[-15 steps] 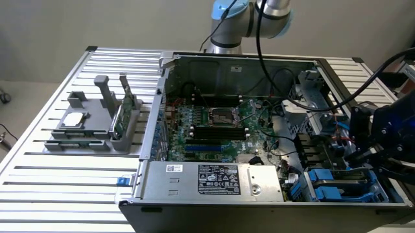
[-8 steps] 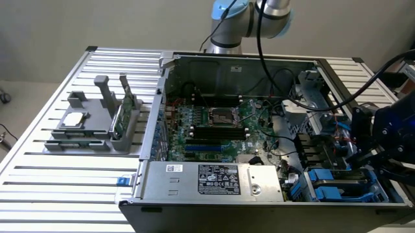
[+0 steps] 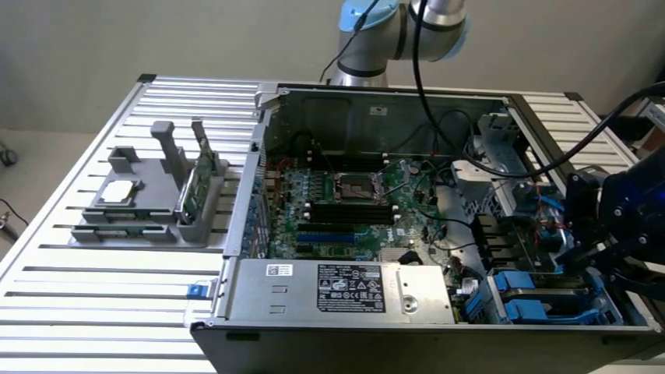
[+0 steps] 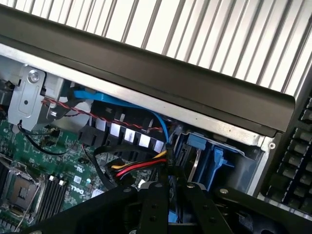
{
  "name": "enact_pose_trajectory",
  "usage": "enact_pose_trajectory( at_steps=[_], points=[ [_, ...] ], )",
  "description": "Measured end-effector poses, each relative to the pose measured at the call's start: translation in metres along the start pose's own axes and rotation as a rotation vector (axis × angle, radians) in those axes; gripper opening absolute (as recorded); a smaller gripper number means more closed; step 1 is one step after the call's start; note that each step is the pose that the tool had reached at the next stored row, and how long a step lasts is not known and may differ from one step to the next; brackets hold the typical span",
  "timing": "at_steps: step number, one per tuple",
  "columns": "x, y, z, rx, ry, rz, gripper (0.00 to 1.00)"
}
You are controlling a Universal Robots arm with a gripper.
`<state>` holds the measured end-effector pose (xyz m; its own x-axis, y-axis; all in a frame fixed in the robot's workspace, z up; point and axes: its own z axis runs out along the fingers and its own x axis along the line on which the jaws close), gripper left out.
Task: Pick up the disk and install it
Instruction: 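Insert the first disk wire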
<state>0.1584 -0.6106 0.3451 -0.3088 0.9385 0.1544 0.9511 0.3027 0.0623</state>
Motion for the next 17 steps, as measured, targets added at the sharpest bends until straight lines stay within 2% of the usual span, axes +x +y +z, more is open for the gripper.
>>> enact_pose_trajectory(
  at_steps=[2,5,10,17],
  points=[
    [0.0000,0.0000,-0.0002,0.0008,-0.0024,0.009,0.16],
    [0.0002,-0.0004,-0.0003,0.0052,-0.0110,0.014,0.16],
    [0.0012,-0.0036,-0.0003,0.0171,-0.0330,0.015,0.16],
    [0.0013,-0.0041,-0.0002,0.0258,-0.0596,0.029,0.16]
  ],
)
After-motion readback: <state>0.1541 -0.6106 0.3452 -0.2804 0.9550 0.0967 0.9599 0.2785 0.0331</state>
